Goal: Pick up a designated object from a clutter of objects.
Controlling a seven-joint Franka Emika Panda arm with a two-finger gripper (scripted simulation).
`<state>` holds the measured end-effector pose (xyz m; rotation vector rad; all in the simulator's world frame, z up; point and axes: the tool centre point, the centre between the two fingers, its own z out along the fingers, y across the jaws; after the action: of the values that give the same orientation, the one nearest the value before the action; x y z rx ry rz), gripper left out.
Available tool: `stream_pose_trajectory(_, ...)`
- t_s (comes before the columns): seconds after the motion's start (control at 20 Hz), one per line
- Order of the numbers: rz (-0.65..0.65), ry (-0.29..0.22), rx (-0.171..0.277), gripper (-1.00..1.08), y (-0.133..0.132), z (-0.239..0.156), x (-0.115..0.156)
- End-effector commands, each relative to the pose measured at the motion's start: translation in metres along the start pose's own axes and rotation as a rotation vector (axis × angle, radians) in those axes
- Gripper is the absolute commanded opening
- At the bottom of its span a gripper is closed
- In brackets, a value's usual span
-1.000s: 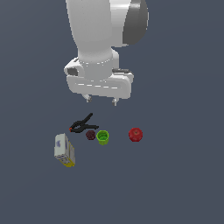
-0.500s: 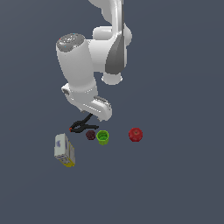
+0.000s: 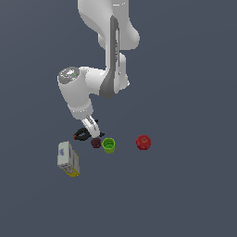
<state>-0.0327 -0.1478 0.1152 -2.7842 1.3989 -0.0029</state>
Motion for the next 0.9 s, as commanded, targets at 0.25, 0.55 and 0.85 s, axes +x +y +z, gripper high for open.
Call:
stream_pose_trajectory(0.25,0.165,0.009,-0.018,1.0,0.035,0.036,0.005)
stream_pose_trajectory(0.55,0.205,0.012,-0.023,1.0,0.044,0.045,0.005)
stream_pose_trajectory(0.85,0.2,0.011,-0.023,1.0,0.043,0.051,0.005)
